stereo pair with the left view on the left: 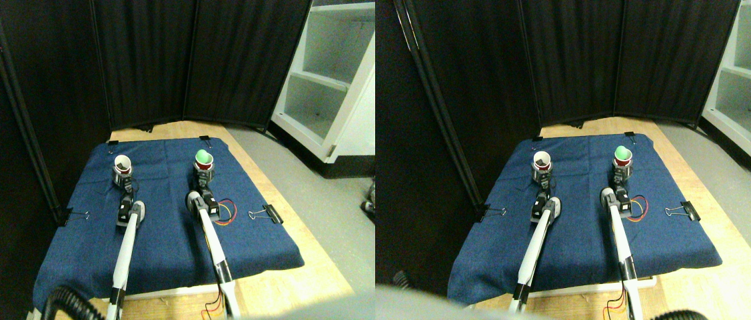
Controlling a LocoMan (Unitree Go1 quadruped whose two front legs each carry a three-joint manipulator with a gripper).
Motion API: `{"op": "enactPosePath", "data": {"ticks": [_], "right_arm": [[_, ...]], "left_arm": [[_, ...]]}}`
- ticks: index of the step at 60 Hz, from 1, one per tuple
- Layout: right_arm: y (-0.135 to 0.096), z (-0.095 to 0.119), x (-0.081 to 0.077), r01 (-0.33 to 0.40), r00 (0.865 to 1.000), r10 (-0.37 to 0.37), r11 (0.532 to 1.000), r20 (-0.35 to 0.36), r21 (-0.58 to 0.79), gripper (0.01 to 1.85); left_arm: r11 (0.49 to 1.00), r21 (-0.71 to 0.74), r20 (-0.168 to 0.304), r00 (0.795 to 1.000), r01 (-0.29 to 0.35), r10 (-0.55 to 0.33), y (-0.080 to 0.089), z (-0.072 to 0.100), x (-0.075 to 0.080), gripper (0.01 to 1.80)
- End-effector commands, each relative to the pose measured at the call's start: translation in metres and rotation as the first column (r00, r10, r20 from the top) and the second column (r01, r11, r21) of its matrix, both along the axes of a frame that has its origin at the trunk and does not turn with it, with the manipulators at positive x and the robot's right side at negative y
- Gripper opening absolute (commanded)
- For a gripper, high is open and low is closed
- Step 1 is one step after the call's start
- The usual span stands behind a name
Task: Pour (bimanual)
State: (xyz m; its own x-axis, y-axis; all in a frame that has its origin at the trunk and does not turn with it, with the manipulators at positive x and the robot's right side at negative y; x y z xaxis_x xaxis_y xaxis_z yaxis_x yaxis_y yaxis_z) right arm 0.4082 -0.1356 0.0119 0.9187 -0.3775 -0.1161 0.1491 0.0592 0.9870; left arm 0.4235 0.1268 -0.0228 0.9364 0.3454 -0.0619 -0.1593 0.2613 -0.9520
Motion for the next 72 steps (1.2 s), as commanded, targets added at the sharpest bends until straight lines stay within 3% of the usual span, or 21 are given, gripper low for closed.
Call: {"op": "enactPosePath", "data": {"ticks": [1, 27, 34, 53, 72], "right_arm": [[0.007, 0.02, 0.0, -0.034, 0.997, 0.035, 0.999, 0.071, -0.02, 0.33], [0.015, 0.047, -0.003, -0.133, 0.99, 0.14, 0.964, 0.014, -0.232, 0.33], [0.016, 0.054, -0.002, -0.149, 0.987, 0.157, 0.962, 0.016, -0.228, 0.33], [0.023, 0.067, 0.003, -0.19, 0.979, 0.201, 0.964, 0.041, -0.187, 0.33], [0.031, 0.087, 0.005, -0.239, 0.963, 0.262, 0.94, 0.068, -0.243, 0.33]], "left_arm": [[1.0, 0.003, 0.011, 1.0, 0.027, -0.027, -0.011, 0.006, 0.0, 0.33], [0.989, 0.05, -0.029, 0.99, 0.136, -0.135, -0.034, 0.032, -0.005, 0.33], [0.981, 0.065, -0.048, 0.983, 0.181, -0.178, -0.038, 0.04, -0.007, 0.33], [0.978, 0.058, -0.061, 0.979, 0.198, -0.195, -0.049, 0.057, -0.003, 0.33], [0.96, 0.062, -0.069, 0.961, 0.272, -0.268, -0.074, 0.08, 0.0, 0.33]]}}
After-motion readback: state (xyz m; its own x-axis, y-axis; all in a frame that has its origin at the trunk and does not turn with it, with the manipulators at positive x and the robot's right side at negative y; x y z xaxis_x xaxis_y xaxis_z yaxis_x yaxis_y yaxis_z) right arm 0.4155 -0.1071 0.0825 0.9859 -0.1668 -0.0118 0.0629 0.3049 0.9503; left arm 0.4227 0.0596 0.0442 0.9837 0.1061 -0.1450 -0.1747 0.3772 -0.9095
